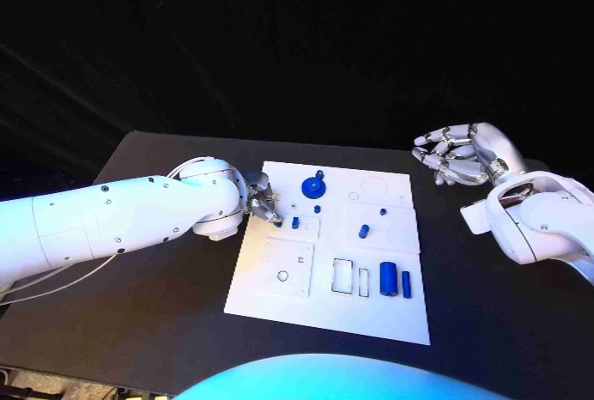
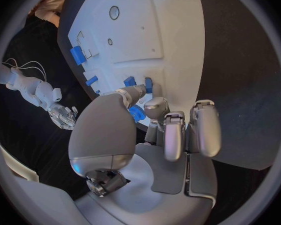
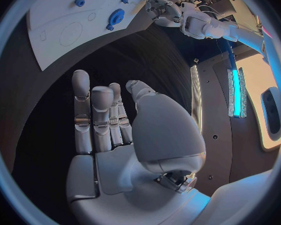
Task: Assemble the parts on the task board
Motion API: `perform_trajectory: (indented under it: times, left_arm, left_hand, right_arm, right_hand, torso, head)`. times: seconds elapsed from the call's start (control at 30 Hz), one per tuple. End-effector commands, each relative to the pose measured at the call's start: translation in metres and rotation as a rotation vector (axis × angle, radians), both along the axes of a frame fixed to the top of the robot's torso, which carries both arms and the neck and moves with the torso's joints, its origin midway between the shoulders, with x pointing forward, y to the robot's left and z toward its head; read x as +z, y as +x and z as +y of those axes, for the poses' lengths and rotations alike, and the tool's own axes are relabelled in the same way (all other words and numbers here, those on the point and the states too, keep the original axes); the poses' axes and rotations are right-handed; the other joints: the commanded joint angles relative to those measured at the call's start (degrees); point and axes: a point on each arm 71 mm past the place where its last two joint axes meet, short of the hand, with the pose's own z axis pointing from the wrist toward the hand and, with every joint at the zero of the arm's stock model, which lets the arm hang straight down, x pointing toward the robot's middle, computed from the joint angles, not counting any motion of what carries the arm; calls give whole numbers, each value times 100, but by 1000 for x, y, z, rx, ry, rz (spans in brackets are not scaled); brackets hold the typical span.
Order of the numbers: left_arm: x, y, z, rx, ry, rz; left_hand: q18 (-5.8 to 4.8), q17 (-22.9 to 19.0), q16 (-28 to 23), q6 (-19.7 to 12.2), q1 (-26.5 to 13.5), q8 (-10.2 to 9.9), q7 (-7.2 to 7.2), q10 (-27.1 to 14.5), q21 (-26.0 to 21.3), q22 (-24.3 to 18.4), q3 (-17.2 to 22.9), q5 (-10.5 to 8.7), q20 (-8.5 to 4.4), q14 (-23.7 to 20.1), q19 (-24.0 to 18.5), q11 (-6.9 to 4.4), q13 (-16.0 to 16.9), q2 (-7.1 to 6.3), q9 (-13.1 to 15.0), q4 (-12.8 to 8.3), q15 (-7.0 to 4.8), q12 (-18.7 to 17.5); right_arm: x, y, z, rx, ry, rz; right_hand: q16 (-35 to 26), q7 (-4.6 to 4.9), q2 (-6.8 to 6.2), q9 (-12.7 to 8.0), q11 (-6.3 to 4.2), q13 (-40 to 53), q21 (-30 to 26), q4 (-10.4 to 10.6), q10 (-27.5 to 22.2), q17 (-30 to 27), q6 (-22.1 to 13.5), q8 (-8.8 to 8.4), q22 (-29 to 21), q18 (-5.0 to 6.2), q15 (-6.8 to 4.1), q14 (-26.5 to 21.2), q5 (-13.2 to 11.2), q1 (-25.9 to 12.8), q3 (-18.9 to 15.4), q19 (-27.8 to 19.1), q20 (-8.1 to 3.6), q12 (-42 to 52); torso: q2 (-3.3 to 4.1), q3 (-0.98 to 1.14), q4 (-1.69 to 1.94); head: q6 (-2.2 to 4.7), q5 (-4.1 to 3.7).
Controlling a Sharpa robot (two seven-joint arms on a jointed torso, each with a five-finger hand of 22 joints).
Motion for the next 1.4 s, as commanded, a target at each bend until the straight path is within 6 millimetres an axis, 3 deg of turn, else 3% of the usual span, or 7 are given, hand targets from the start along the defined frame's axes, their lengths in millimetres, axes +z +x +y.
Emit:
perform_trajectory:
  times: [0.03, 0.67, 1.03, 1.17, 1.4]
  left_arm:
    - [-3, -2, -2, -24, 20, 18]
    - [-4, -2, -3, -23, 4, 37]
    - [-5, -2, -2, -11, 4, 51]
    - [-6, -1, -2, -8, 5, 53]
    - [-6, 0, -2, -4, 6, 54]
  left_hand:
    - [-63, 1508, 14, 65, -35, 34, -104, 28, 22, 5, 747, 19, -9, 601, 19, -2, 5, -19, 10, -716, -38, 29]
    - [-69, 1508, 14, 109, -211, 104, -135, 112, 33, 29, 740, -6, -14, 601, 29, -17, 111, -56, 22, -668, -44, 135]
    - [-77, 1508, 14, 273, -644, 124, -221, 180, 51, 72, 2, -42, -46, 601, 47, -76, 239, 29, -72, -343, -89, 262]
    - [-80, 1508, 14, 311, -664, 101, -235, 174, 56, 90, -438, -36, -55, 601, 54, -84, 264, 138, -131, -256, -103, 285]
    - [-82, 1508, 14, 357, -691, 87, -232, 174, 58, 101, -864, -41, -57, 601, 59, -83, 291, 228, -186, -133, -101, 308]
  right_arm:
    - [-1, 0, 1, 14, 0, 4]
    - [-1, -1, 1, 12, 1, 3]
    - [-1, -1, 2, 15, 2, 4]
    - [-1, -1, 2, 15, 4, 3]
    - [-1, -1, 2, 14, 5, 3]
  right_hand:
    - [-24, 4, -26, 6, -7, -7, -20, 43, -38, 5, -38, 25, -5, 111, 2, 50, 27, -53, -7, 44, -13, 21]
    - [-24, 4, -26, 6, -7, -7, -20, 43, -38, 5, -38, 25, -5, 111, 2, 50, 27, -53, -7, 44, -13, 21]
    - [-38, 4, -27, 6, -8, -10, -36, 52, -39, -4, -41, 28, -15, 113, 2, 49, 36, -62, -7, 42, -13, 24]
    - [-65, 9, -23, 1, 0, -19, -70, 109, -41, -10, -64, 29, -34, 115, 7, 47, 41, -129, -21, 41, -9, 37]
    - [-81, 10, -15, 1, 3, -25, -94, 158, -42, -4, -72, 39, -45, 116, 10, 50, 41, -183, -36, 46, -7, 54]
  torso:
    - [0, 1, 3]
    - [2, 5, -1]
    - [-2, -9, -17]
    - [-1, 4, -4]
    - [2, 0, 4]
  head:
    - [2, 0]
    - [-16, -3]
    - [-7, -28]
    - [-7, -12]
    - [-13, -24]
